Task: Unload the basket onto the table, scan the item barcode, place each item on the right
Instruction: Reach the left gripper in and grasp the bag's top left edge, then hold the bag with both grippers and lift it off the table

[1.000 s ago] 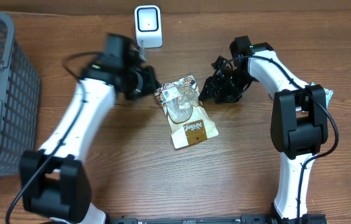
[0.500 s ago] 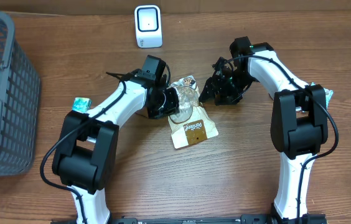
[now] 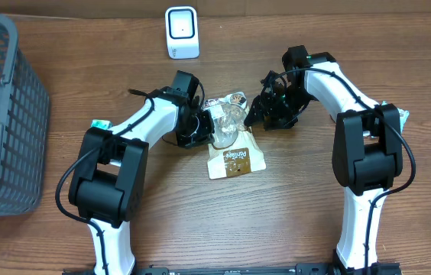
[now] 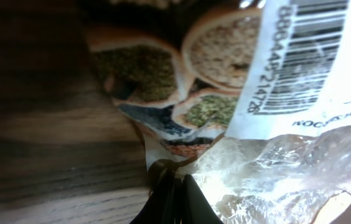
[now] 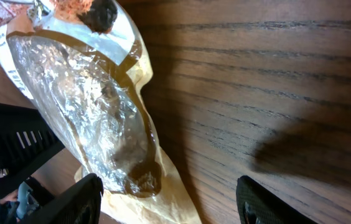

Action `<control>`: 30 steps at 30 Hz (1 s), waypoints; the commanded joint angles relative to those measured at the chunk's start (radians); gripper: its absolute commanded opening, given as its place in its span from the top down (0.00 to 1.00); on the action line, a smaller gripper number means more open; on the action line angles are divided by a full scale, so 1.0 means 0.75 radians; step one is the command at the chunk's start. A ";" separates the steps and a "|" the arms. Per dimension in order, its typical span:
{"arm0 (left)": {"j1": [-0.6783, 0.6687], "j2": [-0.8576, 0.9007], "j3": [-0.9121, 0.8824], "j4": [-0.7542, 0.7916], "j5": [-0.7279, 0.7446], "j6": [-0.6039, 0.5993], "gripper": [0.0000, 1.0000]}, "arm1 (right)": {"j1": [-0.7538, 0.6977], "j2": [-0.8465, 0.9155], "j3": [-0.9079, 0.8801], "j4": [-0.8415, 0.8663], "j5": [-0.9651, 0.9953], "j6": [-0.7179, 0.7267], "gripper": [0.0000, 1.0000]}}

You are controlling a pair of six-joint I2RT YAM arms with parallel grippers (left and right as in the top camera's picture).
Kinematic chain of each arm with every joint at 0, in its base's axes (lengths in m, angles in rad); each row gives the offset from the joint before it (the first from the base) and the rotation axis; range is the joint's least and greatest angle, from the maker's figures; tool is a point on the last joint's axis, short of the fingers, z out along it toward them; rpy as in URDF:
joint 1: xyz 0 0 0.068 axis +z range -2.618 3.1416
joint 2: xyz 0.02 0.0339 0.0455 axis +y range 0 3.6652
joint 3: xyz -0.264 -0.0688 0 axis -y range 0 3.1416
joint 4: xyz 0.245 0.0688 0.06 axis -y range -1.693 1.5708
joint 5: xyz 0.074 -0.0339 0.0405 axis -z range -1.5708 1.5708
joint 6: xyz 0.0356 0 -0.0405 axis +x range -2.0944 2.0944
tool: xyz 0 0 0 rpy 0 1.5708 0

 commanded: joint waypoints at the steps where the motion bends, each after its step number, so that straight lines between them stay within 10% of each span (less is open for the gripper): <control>1: 0.039 0.089 -0.019 -0.003 -0.002 0.031 0.96 | 0.008 -0.004 -0.015 0.001 -0.012 0.005 0.34; 17: 0.092 0.063 0.166 0.087 0.531 0.434 0.96 | 0.008 -0.004 -0.155 0.104 -0.013 0.006 0.33; 30: 0.052 0.068 0.120 0.161 0.359 0.334 0.96 | 0.007 -0.004 -0.156 0.099 -0.012 0.006 0.33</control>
